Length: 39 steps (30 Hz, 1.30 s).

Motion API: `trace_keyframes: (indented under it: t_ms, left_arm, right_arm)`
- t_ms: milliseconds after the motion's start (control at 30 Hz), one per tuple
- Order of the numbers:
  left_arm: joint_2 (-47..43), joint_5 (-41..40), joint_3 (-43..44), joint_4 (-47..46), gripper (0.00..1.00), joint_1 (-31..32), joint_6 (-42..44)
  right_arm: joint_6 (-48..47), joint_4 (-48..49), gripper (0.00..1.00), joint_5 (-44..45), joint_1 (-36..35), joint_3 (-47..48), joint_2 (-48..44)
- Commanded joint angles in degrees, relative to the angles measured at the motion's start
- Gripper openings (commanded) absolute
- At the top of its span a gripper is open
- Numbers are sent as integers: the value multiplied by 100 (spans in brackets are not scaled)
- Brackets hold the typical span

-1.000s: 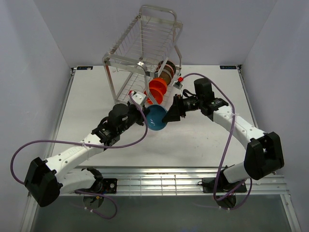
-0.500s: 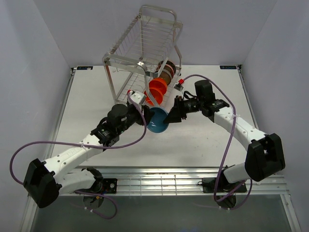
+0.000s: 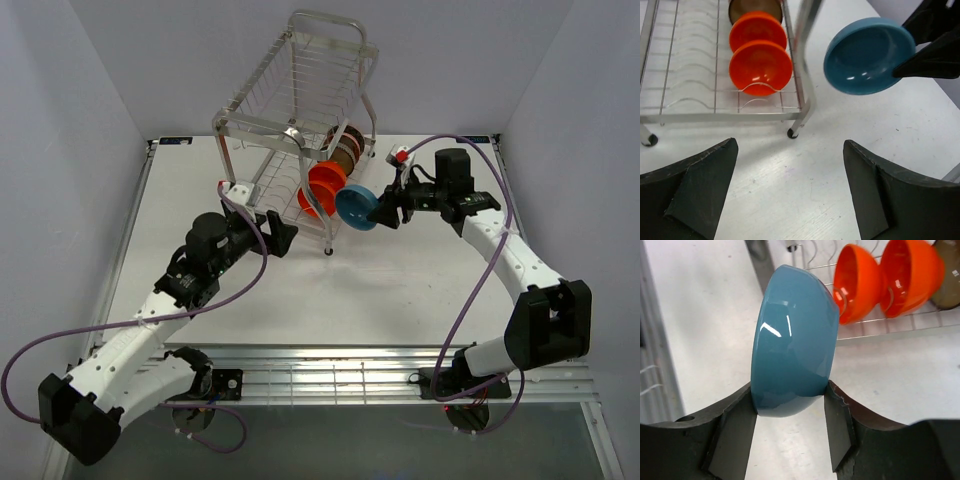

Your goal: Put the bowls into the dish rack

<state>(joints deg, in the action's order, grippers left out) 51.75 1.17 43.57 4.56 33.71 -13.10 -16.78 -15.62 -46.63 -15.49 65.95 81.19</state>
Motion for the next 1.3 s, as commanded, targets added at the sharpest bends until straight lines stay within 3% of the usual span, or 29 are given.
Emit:
trace_keyframes:
  t_ms: [0,67,233,467,1267]
  left_arm:
    - [309,1093,-86,502,96,-777,-779]
    - [528,1437,-94,441,93,-1058,-878]
    - [748,1764,-235,11,89,-1077,-913]
    - [1004,1702,-331,-148,89,-1077,-869]
    - [1689,1272,-341,-403,89,-1086,-1211]
  right_arm:
    - [-731,945,8,505,-60,190,221]
    - [-809,1209,8,664,-95,207,336]
    - [-731,1781,8,928,-244,137,547]
    - [-792,1896,8,1042,-596,145,740]
    - [-1232,1650,8,752,-807,620,1584]
